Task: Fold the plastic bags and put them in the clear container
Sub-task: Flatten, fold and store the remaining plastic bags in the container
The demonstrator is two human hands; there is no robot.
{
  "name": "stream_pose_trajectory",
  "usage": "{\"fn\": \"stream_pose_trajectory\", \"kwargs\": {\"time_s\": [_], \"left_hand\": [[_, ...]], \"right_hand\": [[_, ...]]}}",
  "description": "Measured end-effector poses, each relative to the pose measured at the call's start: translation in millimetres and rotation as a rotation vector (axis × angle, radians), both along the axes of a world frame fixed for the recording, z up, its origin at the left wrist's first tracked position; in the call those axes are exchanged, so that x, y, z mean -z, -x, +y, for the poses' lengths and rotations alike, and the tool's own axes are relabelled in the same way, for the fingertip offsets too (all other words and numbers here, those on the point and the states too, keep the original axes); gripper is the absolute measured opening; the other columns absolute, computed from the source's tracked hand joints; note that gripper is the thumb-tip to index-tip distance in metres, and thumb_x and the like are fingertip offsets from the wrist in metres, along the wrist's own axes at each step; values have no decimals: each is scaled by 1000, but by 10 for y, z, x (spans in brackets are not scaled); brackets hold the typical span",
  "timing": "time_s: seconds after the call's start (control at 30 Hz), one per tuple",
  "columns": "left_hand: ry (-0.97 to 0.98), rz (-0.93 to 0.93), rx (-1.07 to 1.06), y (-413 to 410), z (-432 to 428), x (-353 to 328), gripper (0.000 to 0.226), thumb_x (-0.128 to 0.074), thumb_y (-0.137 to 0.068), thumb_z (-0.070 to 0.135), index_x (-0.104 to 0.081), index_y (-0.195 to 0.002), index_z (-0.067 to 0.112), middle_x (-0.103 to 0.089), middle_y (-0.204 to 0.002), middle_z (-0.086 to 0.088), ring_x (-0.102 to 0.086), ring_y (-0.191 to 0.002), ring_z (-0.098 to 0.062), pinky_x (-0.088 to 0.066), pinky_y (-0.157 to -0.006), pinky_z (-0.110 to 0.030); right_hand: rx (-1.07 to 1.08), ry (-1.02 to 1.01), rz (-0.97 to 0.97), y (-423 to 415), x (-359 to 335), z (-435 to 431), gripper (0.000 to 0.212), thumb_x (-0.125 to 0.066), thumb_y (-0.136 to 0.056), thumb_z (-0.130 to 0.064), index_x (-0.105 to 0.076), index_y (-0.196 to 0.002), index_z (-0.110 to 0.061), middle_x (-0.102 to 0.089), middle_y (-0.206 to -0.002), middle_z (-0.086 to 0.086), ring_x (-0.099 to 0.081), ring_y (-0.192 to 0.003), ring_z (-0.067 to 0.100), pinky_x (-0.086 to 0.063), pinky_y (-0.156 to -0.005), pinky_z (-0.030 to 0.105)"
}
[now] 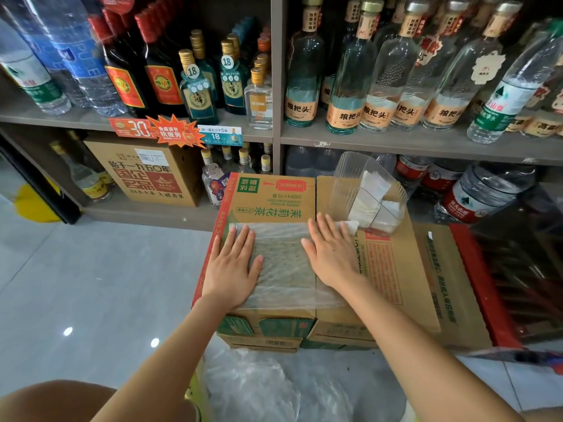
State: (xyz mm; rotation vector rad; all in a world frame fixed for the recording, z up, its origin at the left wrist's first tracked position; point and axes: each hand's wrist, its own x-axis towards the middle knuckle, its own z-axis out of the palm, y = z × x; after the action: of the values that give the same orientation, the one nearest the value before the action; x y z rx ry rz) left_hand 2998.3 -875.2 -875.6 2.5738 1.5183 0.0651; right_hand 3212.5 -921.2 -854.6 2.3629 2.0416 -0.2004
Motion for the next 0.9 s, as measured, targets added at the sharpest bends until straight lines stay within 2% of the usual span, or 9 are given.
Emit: {"fn": "stream_pose_trajectory", "kwargs": {"time_s": [0.13, 0.27, 0.33, 0.43, 0.57, 0.67, 0.77, 0.83, 0.9], "left_hand": [[89, -176, -14, 35, 28, -78, 82, 4, -85, 67, -2, -153, 21, 5, -157, 7, 9, -147, -14, 12, -117, -31], [233, -650, -144, 151, -39, -268, 56, -45, -95, 53, -39, -145, 29, -18, -154, 16, -9, -145, -7, -10, -115, -32], [207, -673, -99, 256, -131, -321, 58, -44, -84, 62, -60, -128, 28, -38, -144, 19, -28, -136, -2, -23, -110, -30], [156, -612, 47, 396, -316, -310, 58, -42, -80, 64, -75, -103, 22, -63, -120, 12, -52, -112, -2, -41, -99, -31], [134, -487, 184, 553, -497, -215, 78, -39, -76, 82, -72, -110, 20, -64, -122, 7, -52, -116, -4, -35, -101, -23], [59, -453, 291, 634, -584, -162, 73, -47, -78, 77, -71, -114, 18, -65, -122, 5, -50, -120, -8, -30, -109, -27], [73, -440, 318, 708, -629, -171, 66, -61, -70, 64, -68, -118, 18, -64, -123, 6, -46, -123, -7, -30, -112, -40], [147, -456, 226, 711, -656, -235, 63, -63, -67, 56, -67, -120, 22, -61, -123, 12, -46, -120, -1, -35, -110, -46], [265, -504, 60, 691, -659, -292, 46, -69, -75, 43, -66, -118, 27, -59, -118, 17, -49, -114, -2, -40, -106, -40]], "right_hand": [[-167, -174, 192, 159, -103, -385, 68, 13, -91, -57, -6, -146, -22, 2, -155, -3, 4, -146, 16, 14, -115, 33], [-368, -204, 318, 144, 3, -791, 61, -26, -98, -58, -42, -140, -16, -36, -149, 1, -30, -140, 16, -14, -117, 42], [-397, -186, 277, 80, 74, -920, 60, -40, -92, -59, -55, -132, -16, -47, -143, 1, -40, -135, 15, -23, -113, 48], [-388, -214, 228, 35, 110, -1038, 52, -54, -86, -55, -62, -124, -20, -54, -137, -3, -48, -129, 12, -29, -114, 40], [-333, -344, 245, 94, 114, -1134, 37, -81, -74, -28, -71, -108, -17, -68, -117, -3, -63, -105, 16, -40, -97, 34], [-315, -448, 243, 132, 89, -1228, 16, -67, -85, -26, -74, -98, -19, -72, -102, -8, -64, -92, 11, -35, -91, 27], [-279, -469, 307, 140, 1, -1313, 16, -61, -88, -26, -75, -91, -20, -74, -89, -10, -65, -79, 7, -34, -84, 22], [-213, -443, 370, 165, -147, -1346, 24, -53, -91, -29, -75, -90, -19, -73, -79, -8, -58, -72, 6, -27, -75, 18], [-111, -326, 430, 191, -317, -1328, 24, -51, -96, -28, -73, -102, -20, -73, -80, -2, -51, -77, 11, -25, -74, 18]]}}
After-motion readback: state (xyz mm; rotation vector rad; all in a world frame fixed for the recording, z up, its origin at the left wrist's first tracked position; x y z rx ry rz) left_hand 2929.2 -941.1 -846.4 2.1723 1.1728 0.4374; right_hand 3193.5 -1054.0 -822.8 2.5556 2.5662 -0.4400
